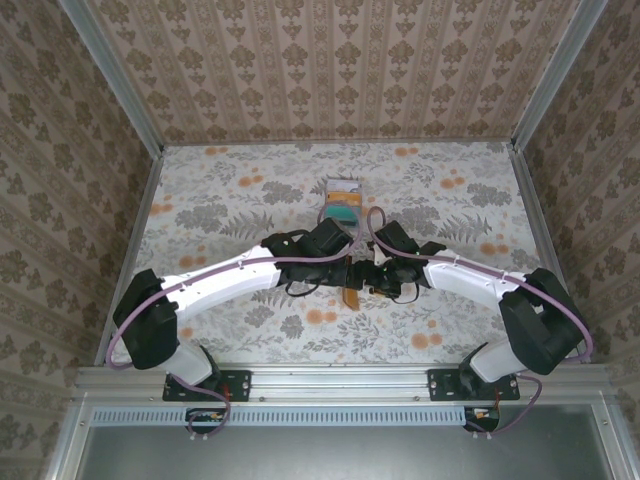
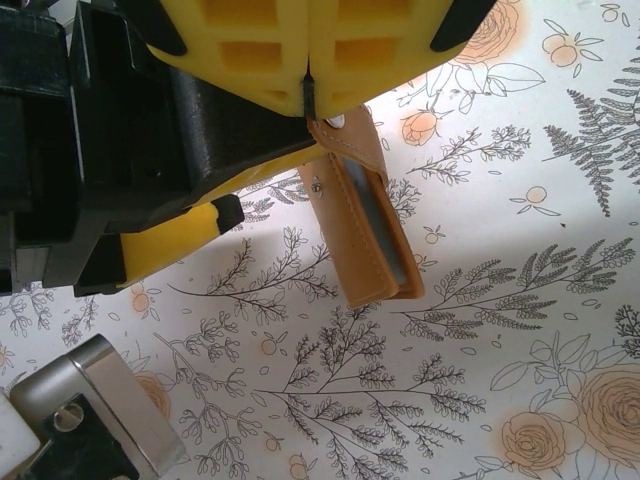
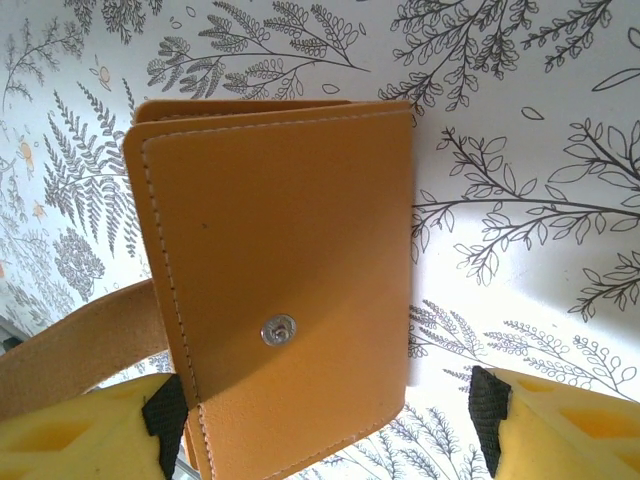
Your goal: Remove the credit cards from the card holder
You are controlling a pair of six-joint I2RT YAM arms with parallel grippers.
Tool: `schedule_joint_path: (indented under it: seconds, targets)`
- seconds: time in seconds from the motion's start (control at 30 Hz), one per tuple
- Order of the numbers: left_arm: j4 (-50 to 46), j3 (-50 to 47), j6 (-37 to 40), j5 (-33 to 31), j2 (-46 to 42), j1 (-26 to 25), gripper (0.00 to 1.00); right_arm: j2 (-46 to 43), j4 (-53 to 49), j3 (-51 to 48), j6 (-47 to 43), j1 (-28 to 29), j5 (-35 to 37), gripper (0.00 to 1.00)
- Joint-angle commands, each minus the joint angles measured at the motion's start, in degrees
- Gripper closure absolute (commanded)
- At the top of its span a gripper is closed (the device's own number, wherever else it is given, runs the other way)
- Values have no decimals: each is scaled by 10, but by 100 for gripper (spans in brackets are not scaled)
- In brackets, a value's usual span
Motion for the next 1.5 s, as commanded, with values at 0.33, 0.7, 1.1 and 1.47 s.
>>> schedule_joint_path:
  seconds: [0.33,0.7,1.1,1.47]
  targets:
    - [-15,18,6,-11,-27,-10,100,-15,-39,-11,4,0,63,30]
    - [-24,10,10,-19,-41,-10,100,-92,-37,-42,10,-30,76,30]
    - [-40,-16,29,-23,-42,1,100,-47,30,-52,1,-28,-7,36]
    - [-64,-140,52,-35,-127,82,100,8,57,-57,3,-27,-29,52]
